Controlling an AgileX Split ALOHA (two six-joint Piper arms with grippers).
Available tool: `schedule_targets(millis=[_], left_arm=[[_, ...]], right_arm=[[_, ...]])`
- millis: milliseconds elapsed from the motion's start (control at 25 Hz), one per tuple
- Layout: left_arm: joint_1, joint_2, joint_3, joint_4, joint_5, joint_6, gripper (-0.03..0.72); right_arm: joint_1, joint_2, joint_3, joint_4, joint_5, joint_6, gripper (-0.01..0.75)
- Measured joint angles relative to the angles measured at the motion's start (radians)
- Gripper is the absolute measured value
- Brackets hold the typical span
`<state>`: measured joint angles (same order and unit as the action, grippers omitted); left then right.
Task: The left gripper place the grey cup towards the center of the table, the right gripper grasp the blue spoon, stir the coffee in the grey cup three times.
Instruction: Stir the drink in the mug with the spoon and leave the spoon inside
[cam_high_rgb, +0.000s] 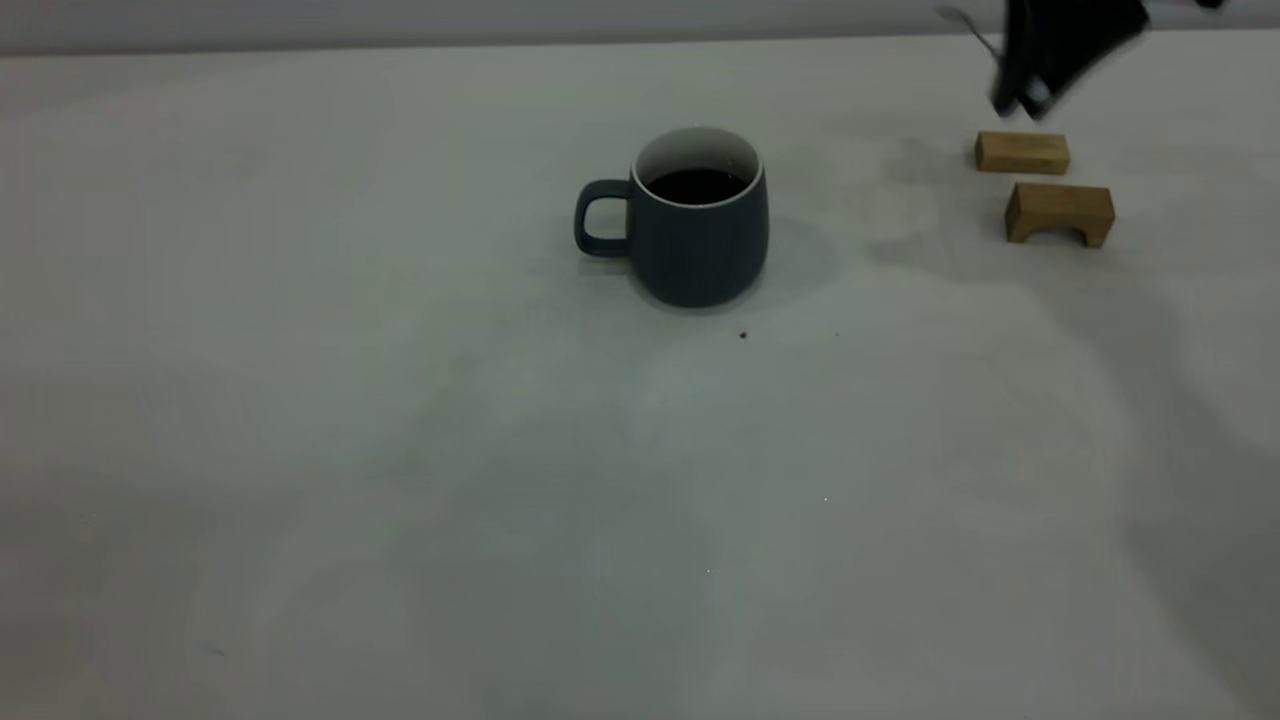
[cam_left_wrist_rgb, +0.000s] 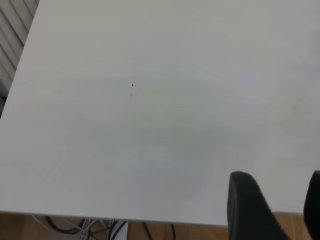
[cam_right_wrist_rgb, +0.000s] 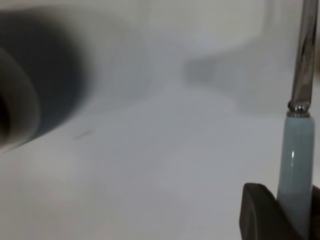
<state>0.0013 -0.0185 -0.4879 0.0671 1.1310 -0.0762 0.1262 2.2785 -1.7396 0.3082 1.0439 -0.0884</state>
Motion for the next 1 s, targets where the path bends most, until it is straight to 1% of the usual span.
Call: schedule_targets(millis=[120, 160, 280, 400, 600, 800, 1000], left_arm=[[0.000, 0.000, 0.000, 0.000, 0.000, 0.000, 0.351], [0.000, 0.000, 0.000, 0.000, 0.000, 0.000, 0.351], [0.000, 0.000, 0.000, 0.000, 0.000, 0.000, 0.351], [0.000, 0.000, 0.000, 0.000, 0.000, 0.000, 0.351], [0.000, 0.000, 0.000, 0.000, 0.000, 0.000, 0.351], [0.000, 0.000, 0.000, 0.000, 0.000, 0.000, 0.351], [0.000, 0.000, 0.000, 0.000, 0.000, 0.000, 0.351]], right_arm=[[0.019, -0.028, -0.028, 0.124, 0.118, 0.000, 0.134], [0.026, -0.030, -0.032, 0.166, 0.139, 0.000, 0.134], [0.038, -0.032, -0.033, 0.290, 0.153, 0.013, 0.134], [0.049, -0.032, -0.033, 0.408, 0.154, 0.077, 0.134], [0.063, -0.032, -0.033, 0.562, 0.154, 0.283, 0.134], [0.082, -0.032, -0.033, 0.712, 0.152, 0.559, 0.134], [0.129, -0.032, -0.033, 0.810, 0.152, 0.848, 0.134]])
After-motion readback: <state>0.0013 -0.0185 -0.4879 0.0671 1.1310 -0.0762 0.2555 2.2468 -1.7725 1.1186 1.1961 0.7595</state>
